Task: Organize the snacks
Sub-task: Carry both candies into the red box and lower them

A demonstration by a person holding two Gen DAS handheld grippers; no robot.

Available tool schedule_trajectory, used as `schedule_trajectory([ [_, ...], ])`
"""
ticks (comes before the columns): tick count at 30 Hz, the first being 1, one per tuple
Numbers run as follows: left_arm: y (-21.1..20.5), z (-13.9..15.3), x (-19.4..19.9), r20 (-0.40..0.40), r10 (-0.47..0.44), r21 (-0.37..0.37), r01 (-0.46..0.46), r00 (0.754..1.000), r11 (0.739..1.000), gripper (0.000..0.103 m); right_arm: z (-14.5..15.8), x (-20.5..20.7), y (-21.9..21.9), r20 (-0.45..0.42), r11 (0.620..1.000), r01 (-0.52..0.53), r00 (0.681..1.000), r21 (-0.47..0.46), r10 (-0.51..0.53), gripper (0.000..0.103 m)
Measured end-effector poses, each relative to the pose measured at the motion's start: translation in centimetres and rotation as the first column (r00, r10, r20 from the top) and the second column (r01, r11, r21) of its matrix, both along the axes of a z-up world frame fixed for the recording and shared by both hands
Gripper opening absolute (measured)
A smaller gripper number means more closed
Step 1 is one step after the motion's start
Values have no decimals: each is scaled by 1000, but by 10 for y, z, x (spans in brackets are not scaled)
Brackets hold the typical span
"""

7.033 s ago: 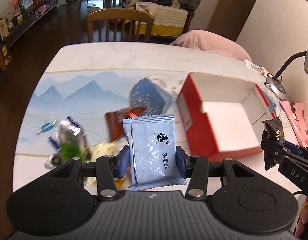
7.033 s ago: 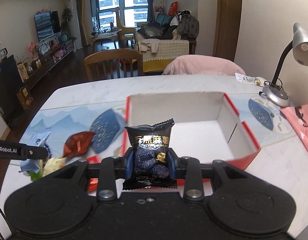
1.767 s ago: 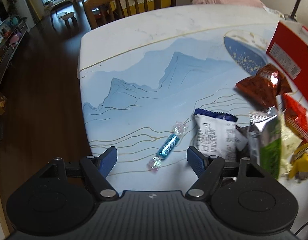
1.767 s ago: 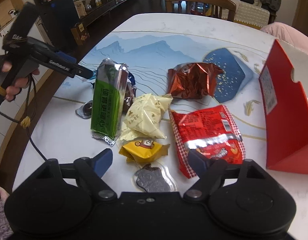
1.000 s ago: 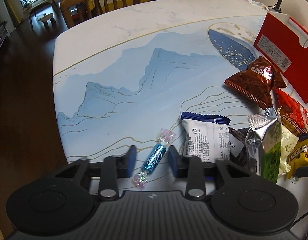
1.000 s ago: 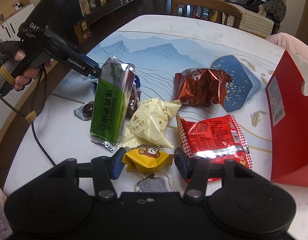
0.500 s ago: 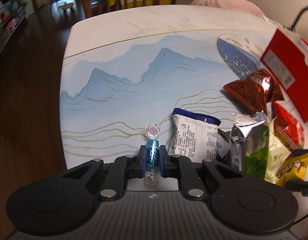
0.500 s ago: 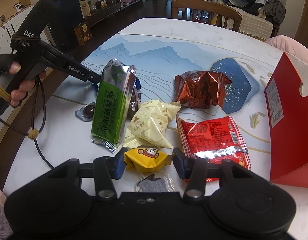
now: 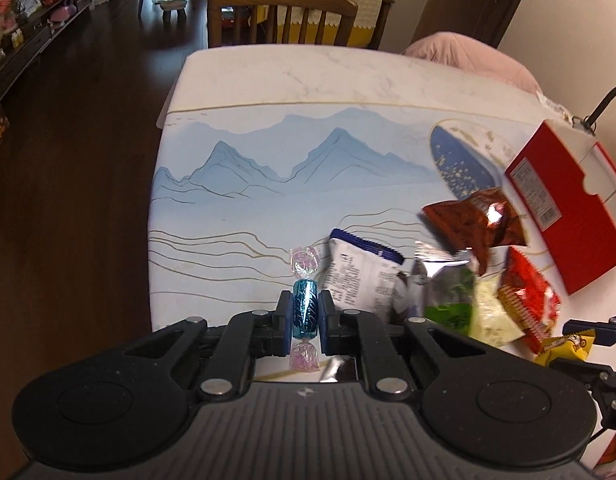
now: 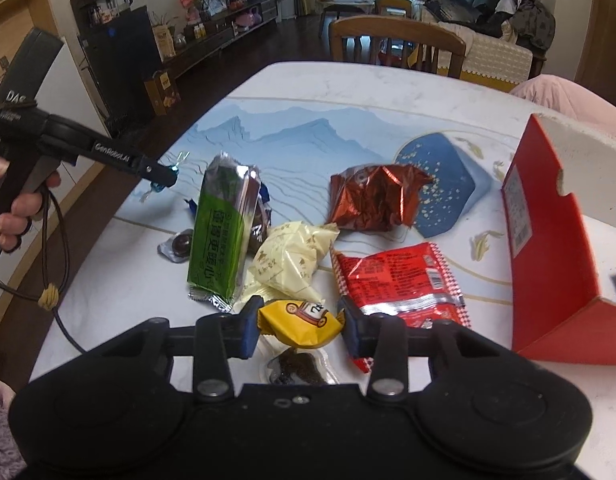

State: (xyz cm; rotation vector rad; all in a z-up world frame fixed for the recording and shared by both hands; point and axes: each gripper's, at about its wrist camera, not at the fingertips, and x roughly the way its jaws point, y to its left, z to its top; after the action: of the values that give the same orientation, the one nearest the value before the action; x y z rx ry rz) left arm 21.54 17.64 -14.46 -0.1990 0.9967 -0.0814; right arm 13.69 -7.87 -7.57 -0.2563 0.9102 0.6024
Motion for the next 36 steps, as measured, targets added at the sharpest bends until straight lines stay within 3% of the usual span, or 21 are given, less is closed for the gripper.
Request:
schedule_trajectory([
  [9, -26, 38, -27, 49, -10, -37, 12, 999, 999, 12, 31, -10, -20, 68, 1000, -3, 998, 22, 1, 38],
  [18, -79, 83, -40, 112, -53, -32, 57, 992, 998, 12, 69, -13, -53, 143, 1000, 1, 990, 30, -5, 38],
  [36, -225, 127, -10, 134, -146, -9, 149, 980, 989, 12, 111, 30, -168, 248, 996, 61, 966, 59, -74, 38],
])
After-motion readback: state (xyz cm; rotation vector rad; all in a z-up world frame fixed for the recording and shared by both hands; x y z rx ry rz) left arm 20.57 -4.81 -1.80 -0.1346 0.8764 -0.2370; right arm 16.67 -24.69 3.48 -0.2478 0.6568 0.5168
